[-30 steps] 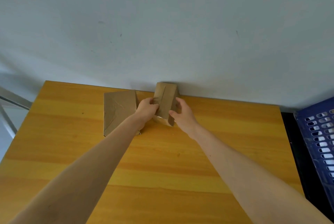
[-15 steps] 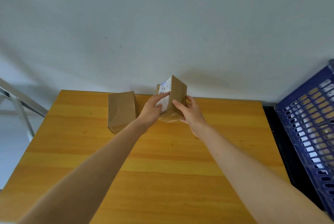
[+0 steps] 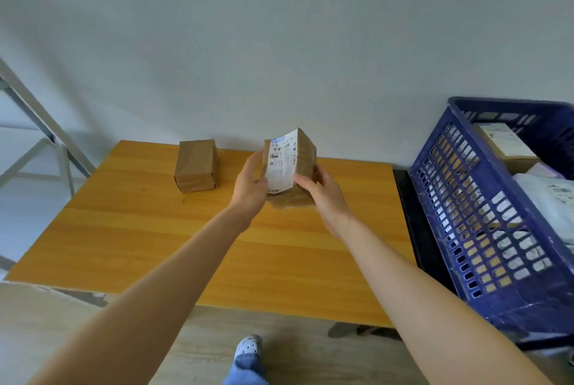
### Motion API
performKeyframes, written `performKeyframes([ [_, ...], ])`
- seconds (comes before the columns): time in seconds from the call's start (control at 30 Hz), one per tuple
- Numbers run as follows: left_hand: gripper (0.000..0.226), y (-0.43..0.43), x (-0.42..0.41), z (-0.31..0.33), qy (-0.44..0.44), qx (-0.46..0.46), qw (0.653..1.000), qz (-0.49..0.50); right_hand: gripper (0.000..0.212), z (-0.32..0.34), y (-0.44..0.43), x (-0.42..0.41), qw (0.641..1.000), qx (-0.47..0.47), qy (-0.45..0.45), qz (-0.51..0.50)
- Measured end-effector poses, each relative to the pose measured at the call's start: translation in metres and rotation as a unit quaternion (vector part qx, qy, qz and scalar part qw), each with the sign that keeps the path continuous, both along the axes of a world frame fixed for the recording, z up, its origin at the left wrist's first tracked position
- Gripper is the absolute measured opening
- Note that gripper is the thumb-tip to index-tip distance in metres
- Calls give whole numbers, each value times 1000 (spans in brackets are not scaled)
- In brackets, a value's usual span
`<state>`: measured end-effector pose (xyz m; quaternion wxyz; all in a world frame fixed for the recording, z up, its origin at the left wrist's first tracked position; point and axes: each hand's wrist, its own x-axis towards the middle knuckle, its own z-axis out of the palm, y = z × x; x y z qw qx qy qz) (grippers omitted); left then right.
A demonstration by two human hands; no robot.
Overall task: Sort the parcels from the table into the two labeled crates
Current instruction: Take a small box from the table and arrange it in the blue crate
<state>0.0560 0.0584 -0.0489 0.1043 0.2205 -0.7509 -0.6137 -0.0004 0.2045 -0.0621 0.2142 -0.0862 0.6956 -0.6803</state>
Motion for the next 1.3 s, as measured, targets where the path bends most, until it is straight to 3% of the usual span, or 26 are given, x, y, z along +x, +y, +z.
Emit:
performKeyframes([
  [0.1,59,21,26,6,-10,80,996,47,52,12,26,21,999,10,26,21],
  [0.23,51,38,59,15,15,54,995,87,31,24,49,46,999,-2,37,35],
  [0.5,46,43,103,44,75,-35,994,76,30,47,63,92,996,-12,89,22],
  [0.7,51,33,131,58,79,-27,996,46,33,66,59,124,991,-21,129,-2],
  [1.3,48,55,184,66,96,-10,991,-97,38,73,99,223,984,9,131,-123],
])
